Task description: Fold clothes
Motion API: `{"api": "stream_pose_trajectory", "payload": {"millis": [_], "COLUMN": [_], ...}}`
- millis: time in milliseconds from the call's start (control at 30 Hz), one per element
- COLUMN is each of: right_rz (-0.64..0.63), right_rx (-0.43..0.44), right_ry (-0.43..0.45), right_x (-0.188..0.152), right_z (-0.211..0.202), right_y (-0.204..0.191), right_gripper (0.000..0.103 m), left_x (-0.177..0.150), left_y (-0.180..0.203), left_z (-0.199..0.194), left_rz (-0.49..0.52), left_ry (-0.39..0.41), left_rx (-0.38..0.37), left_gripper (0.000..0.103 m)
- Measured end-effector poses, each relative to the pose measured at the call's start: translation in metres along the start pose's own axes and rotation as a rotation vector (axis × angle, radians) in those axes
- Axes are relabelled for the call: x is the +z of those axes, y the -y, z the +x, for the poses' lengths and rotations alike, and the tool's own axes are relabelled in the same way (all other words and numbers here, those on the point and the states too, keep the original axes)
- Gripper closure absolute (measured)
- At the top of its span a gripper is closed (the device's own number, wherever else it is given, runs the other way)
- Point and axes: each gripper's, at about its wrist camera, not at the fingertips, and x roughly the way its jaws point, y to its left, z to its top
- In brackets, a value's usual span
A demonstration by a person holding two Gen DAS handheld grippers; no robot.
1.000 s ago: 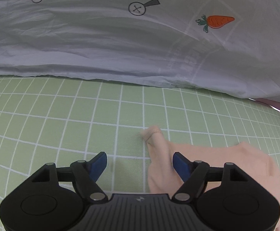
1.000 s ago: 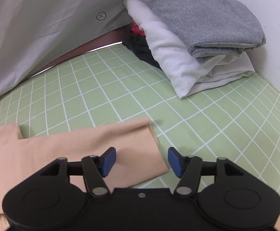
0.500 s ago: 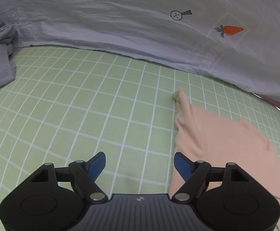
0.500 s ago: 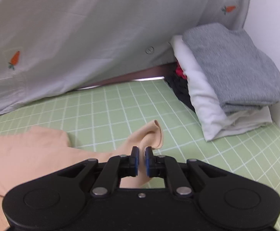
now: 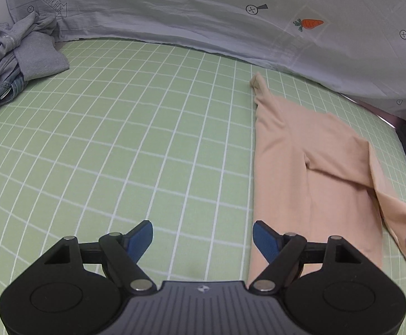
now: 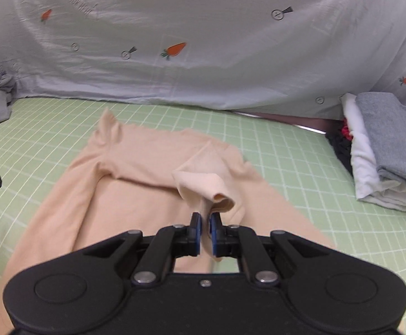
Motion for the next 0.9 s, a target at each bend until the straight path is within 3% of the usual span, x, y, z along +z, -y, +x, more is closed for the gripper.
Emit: {"api": "stream_pose_trajectory", "payload": {"millis": [167,367,433,567,667,767,800,900], "right_rz": [-0.001,0.059,0.085,0.165,0.242,0.321,0.35,0.396], "right_rx": [0.03,0.003,-0.017,-0.083,-0.136,-0.202,-0.223,-0.234], "right_ry": [-0.082,-0.17,-0.172,-0.181,-0.174,-0.161,-0.152,-0.145], "right_x": [-0.03,-0.05,-0.051,-0.056,-0.061,-0.068,-0.071,-0.078], "right_z": [-0.014,-0.025,-0.035,-0.052,-0.062,-0.069,-0.07,-0.064], "right_y": [-0.038,-0.07,-0.073,-0.07,-0.054,-0.033,-0.023,0.005], "right_gripper": [0.095,0.093,0.083,0.073,0.047,0.007,0.0,0.0], "left_x": [-0.025,-0.029,-0.027,-0.025,-0.026,-0.029,-0.031,-0.034], "left_y": [-0.017,-0.03,-0.029,-0.023,-0.009,0.009,0.016,0.039], "left_z": [-0.011,-0.019,-0.018,-0.013,-0.01,-0.012,-0.012,-0.013], "left_rz": [0.05,0.111,0.132,0.166,0.198,0.222,0.226,0.225], "left_ry": [-0.035,-0.047,-0.051,-0.058,-0.064,-0.051,-0.043,-0.02], "left_rx": [-0.005,-0.027,-0.032,-0.052,-0.066,-0.075,-0.077,-0.077], "left_gripper": [0.024,0.023,0.023,0.023,0.023,0.013,0.012,0.012]}}
